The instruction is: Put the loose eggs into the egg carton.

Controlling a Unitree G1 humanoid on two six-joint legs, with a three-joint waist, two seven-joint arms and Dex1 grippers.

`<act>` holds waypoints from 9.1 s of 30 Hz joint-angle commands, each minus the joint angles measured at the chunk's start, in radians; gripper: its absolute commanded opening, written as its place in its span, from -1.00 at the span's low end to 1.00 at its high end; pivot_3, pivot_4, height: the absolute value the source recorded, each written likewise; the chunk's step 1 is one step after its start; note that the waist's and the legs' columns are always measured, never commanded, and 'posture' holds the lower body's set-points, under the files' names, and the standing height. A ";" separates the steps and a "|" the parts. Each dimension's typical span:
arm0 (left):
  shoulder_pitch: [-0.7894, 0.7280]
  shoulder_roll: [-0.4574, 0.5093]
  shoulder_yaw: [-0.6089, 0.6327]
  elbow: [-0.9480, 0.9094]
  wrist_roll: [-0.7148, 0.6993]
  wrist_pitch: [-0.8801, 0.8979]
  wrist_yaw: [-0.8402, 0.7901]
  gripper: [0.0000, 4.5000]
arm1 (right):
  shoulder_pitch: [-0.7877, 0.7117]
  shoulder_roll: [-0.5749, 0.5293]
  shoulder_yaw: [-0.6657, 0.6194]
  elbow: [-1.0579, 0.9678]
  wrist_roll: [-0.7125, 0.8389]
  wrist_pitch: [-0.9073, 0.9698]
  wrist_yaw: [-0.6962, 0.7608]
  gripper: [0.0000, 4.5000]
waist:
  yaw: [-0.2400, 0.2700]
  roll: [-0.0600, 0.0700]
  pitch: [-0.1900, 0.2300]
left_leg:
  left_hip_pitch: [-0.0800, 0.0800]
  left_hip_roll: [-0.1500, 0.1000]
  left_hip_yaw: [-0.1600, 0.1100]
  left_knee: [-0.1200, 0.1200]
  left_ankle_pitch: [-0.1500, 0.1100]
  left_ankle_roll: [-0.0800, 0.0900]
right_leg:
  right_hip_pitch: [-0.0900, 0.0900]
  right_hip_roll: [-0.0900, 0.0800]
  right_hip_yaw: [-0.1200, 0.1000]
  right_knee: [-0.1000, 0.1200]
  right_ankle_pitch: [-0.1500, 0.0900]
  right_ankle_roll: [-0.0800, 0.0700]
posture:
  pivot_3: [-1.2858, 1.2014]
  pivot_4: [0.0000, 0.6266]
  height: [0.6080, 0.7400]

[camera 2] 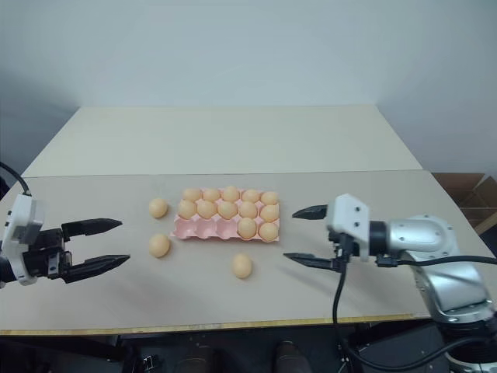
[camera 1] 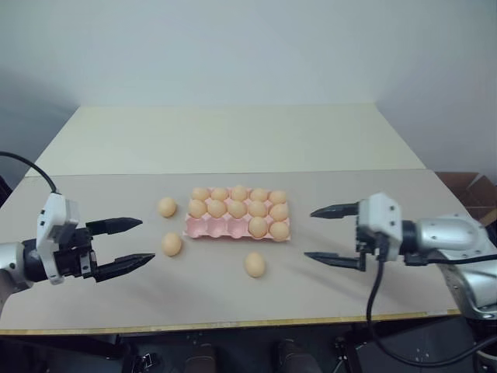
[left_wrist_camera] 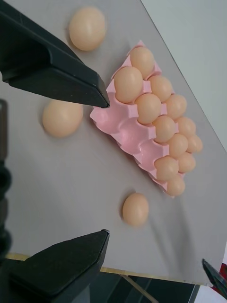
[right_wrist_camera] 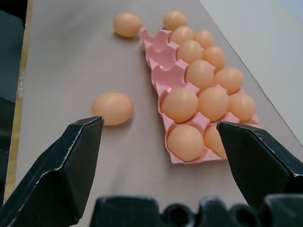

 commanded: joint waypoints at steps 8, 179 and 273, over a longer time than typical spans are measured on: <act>0.029 0.033 0.000 -0.062 -0.031 0.021 -0.052 1.00 | -0.117 0.152 0.309 0.084 -0.260 -0.151 -0.032 0.99 | -0.006 0.000 0.000 | 0.000 0.000 0.000 0.000 0.000 0.000 | 0.000 0.001 0.000 0.000 0.001 0.001 | 0.03 -0.52 1.00; -0.555 -0.222 -0.458 0.766 0.538 -0.273 0.268 0.29 | 0.140 -0.095 -0.387 -0.080 0.389 0.139 0.016 1.00 | 0.012 -0.003 -0.001 | 0.002 0.005 0.002 0.001 -0.001 -0.001 | 0.001 0.009 0.005 -0.001 0.009 0.001 | 0.03 -0.52 1.00; -0.530 -0.171 -0.329 0.475 0.384 -0.008 0.487 0.99 | 0.033 -0.097 -0.314 0.005 0.370 0.097 0.082 1.00 | 0.018 -0.005 -0.002 | 0.001 0.004 0.006 0.006 -0.001 -0.001 | 0.001 0.009 0.011 -0.002 0.012 0.005 | 0.03 -0.52 1.00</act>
